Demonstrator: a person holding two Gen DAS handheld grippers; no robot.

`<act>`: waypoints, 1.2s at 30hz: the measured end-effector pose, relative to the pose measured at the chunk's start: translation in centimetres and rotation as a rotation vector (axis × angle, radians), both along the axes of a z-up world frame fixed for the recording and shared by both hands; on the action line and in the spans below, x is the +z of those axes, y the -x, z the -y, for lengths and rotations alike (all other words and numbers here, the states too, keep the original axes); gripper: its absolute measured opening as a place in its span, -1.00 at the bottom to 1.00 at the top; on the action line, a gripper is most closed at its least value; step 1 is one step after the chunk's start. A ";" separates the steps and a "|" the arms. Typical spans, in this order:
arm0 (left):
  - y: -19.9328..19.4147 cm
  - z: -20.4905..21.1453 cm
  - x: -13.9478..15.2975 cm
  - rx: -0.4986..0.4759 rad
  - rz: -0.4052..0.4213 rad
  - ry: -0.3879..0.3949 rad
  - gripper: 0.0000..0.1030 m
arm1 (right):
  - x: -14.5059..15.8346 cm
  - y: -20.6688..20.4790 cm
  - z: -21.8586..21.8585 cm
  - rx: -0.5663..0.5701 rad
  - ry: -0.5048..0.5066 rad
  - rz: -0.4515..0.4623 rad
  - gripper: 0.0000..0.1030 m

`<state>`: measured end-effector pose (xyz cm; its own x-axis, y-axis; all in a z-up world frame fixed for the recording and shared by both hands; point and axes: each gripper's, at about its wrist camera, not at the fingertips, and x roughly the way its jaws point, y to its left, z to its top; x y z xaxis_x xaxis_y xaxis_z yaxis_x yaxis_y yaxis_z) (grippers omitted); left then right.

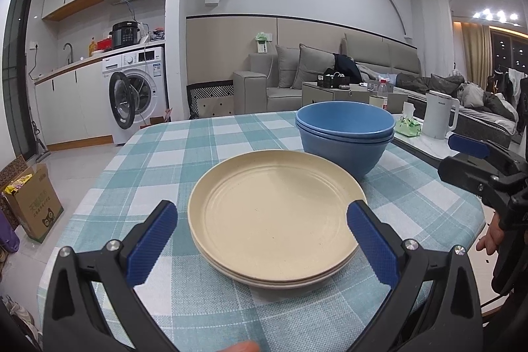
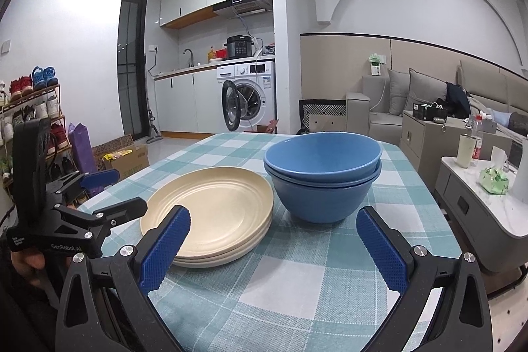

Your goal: Organize plates and bowls

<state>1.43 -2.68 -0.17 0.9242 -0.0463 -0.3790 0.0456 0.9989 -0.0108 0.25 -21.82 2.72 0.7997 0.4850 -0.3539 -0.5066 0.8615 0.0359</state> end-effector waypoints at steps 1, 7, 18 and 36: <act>0.0 0.0 -0.1 0.002 0.001 0.002 1.00 | 0.0 0.1 -0.1 0.003 0.004 0.002 0.99; 0.0 0.0 -0.2 0.002 0.001 -0.002 1.00 | -0.4 0.5 -0.8 0.026 0.019 0.001 0.99; 0.0 0.0 -0.3 0.004 0.002 0.000 1.00 | -0.7 0.6 -1.3 0.043 0.030 -0.004 0.99; 0.2 -0.1 -0.4 0.005 0.002 0.006 1.00 | -0.8 0.6 -1.5 0.049 0.035 -0.011 0.99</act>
<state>1.28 -2.57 -0.60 0.9253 -0.0439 -0.3768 0.0406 0.9990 -0.0168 -0.35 -20.29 1.91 0.7715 0.5103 -0.3800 -0.5476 0.8366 0.0117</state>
